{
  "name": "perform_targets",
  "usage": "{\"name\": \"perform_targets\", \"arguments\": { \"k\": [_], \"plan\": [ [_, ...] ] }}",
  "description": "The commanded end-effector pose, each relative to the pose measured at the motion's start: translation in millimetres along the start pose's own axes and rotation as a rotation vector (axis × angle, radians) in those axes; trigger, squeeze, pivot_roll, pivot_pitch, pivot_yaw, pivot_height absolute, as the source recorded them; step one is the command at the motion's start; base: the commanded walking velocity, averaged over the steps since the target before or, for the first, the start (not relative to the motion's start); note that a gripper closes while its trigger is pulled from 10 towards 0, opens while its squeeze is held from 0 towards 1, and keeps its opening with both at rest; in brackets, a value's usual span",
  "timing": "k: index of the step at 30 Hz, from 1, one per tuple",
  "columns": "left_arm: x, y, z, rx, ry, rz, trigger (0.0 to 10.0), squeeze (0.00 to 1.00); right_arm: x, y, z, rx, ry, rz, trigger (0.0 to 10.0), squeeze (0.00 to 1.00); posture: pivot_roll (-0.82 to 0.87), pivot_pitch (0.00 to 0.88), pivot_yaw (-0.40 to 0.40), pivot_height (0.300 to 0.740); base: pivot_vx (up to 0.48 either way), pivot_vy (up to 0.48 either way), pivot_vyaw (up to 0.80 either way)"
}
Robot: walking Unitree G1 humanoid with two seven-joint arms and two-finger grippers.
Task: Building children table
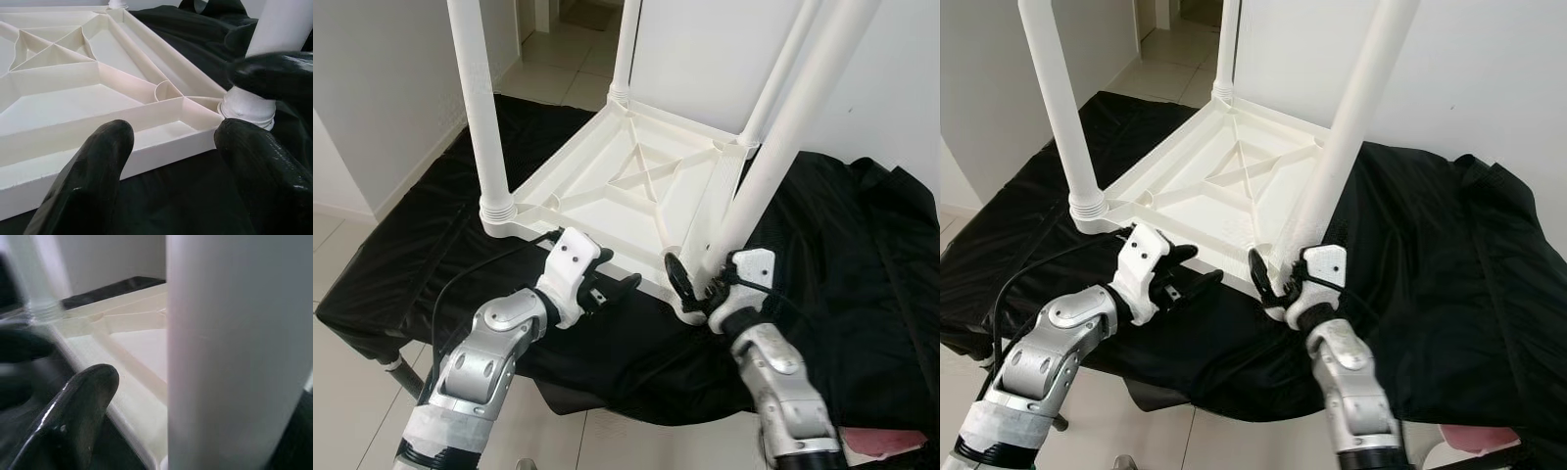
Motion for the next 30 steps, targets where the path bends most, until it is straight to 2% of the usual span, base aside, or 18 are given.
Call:
{"name": "perform_targets", "arguments": {
  "k": [1, 2, 5, 8, 16, 17, 18, 19, 30],
  "plan": [
    [1.1, 1.9, -1.3, 0.014, 0.008, 0.006, 10.0, 0.00, -6.0, -1.0, -3.4, 0.077, 0.053, 0.052, 10.0, 0.00, 0.01, 0.025, -0.085, 0.740, 0.000, 0.000, 0.00],
    [1.1, 1.9, -1.3, 0.014, 0.008, 0.006, 10.0, 0.00, -6.0, -1.0, -3.4, 0.077, 0.053, 0.052, 10.0, 0.00, 0.01, 0.025, -0.085, 0.740, 0.000, 0.000, 0.00],
    [2.8, 3.7, -2.2, -0.001, 0.013, 0.002, 10.0, 0.00, -9.2, 0.9, -17.1, 0.123, 0.010, 0.109, 10.0, 0.00, 0.01, 0.027, -0.074, 0.740, 0.000, 0.000, 0.00],
    [2.9, 3.3, -1.7, -0.007, 0.016, 0.005, 10.0, 0.00, -11.0, 9.6, -27.4, 0.157, -0.051, 0.164, 10.0, 0.00, 0.02, 0.025, -0.066, 0.740, 0.000, 0.000, 0.00],
    [4.9, 4.2, -1.4, -0.008, 0.019, 0.002, 10.0, 0.00, -16.3, 22.7, -32.7, 0.185, -0.092, 0.204, 10.0, 0.00, 0.03, 0.019, -0.060, 0.740, 0.000, 0.000, 0.00],
    [4.5, 4.3, -1.7, -0.009, 0.022, 0.004, 10.0, 0.00, -17.4, 24.4, -32.3, 0.199, -0.091, 0.209, 3.5, 0.00, 0.03, 0.017, -0.062, 0.740, 0.000, 0.000, 0.00],
    [4.5, 4.3, -1.7, -0.009, 0.022, 0.004, 10.0, 0.00, -17.4, 24.4, -32.3, 0.199, -0.091, 0.209, 3.5, 0.00, 0.03, 0.017, -0.062, 0.740, 0.000, 0.000, 0.00],
    [3.1, 3.9, -3.2, -0.017, 0.035, 0.011, 10.0, 0.00, -18.7, 25.8, -31.9, 0.206, -0.086, 0.211, 0.0, 0.00, 0.04, 0.011, -0.072, 0.740, 0.000, 0.000, 0.00],
    [1.0, 4.1, -2.8, -0.024, 0.069, 0.023, 10.0, 0.00, -26.3, 24.8, -31.5, 0.263, -0.063, 0.218, 0.0, 0.00, 0.06, 0.000, -0.085, 0.740, 0.000, 0.000, 0.00]
  ]
}}
Point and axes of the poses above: a point about 5 cm out from each wrist's last joint towards the gripper, its own y axis pointing out of the wrist towards the gripper, its own x axis along the axis of the wrist's last joint, z = x × y, the point moved 2 cm from there along y, pointing out of the wrist towards the gripper, and after that the axes turned 14 degrees about y, right-handed, at the moved point
